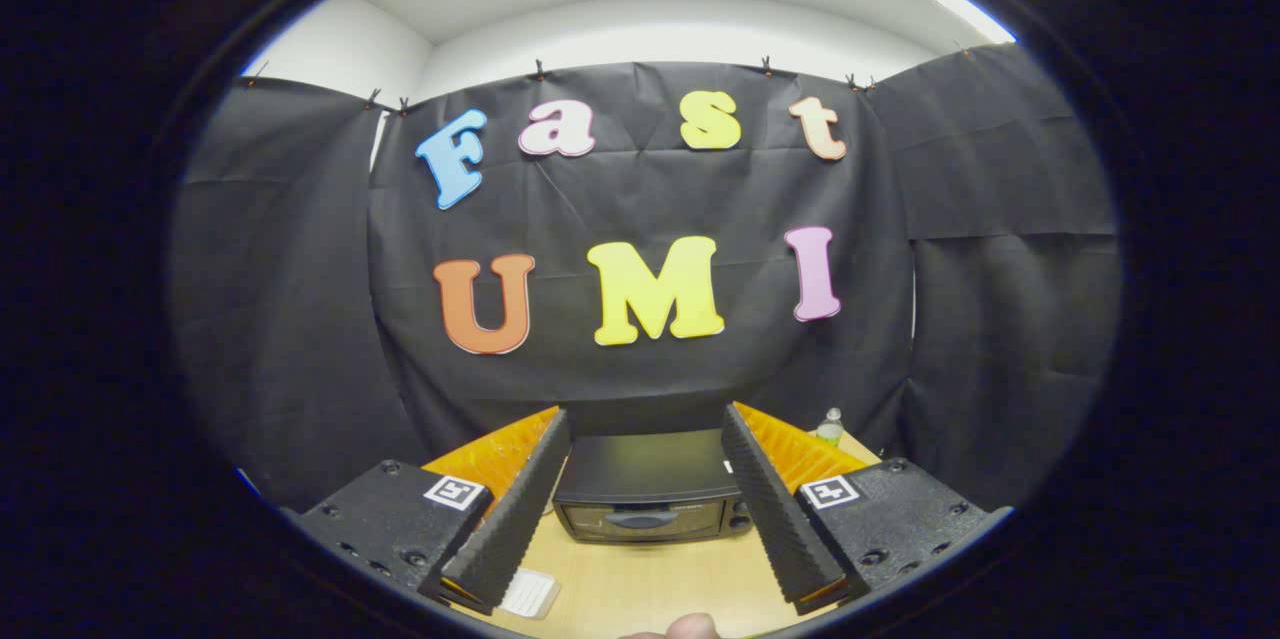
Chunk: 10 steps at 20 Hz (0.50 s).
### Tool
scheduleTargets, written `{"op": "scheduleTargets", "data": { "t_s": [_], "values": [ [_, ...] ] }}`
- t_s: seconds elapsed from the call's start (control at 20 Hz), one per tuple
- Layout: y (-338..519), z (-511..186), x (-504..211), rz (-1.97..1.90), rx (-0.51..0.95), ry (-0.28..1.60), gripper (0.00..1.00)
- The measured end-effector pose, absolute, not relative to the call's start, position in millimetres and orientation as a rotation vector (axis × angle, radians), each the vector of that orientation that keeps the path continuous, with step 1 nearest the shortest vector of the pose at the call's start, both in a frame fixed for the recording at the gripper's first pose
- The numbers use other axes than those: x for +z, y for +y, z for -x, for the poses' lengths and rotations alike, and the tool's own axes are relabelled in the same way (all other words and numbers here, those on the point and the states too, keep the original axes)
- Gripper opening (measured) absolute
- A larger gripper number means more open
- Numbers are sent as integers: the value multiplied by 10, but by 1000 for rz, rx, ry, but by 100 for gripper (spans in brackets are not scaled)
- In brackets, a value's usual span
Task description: Open the toaster oven, put the food inside, and close the toaster oven door.
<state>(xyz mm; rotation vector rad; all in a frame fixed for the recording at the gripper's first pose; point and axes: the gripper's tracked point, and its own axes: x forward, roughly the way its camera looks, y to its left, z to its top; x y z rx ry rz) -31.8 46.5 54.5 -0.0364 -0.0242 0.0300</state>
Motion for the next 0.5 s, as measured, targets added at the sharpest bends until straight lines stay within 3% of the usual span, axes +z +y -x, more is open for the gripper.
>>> {"op": "scheduleTargets", "data": {
  "t_s": [0.5],
  "values": [
    [510, 293, 540, 20, 39, -19, 100]
  ]
}}
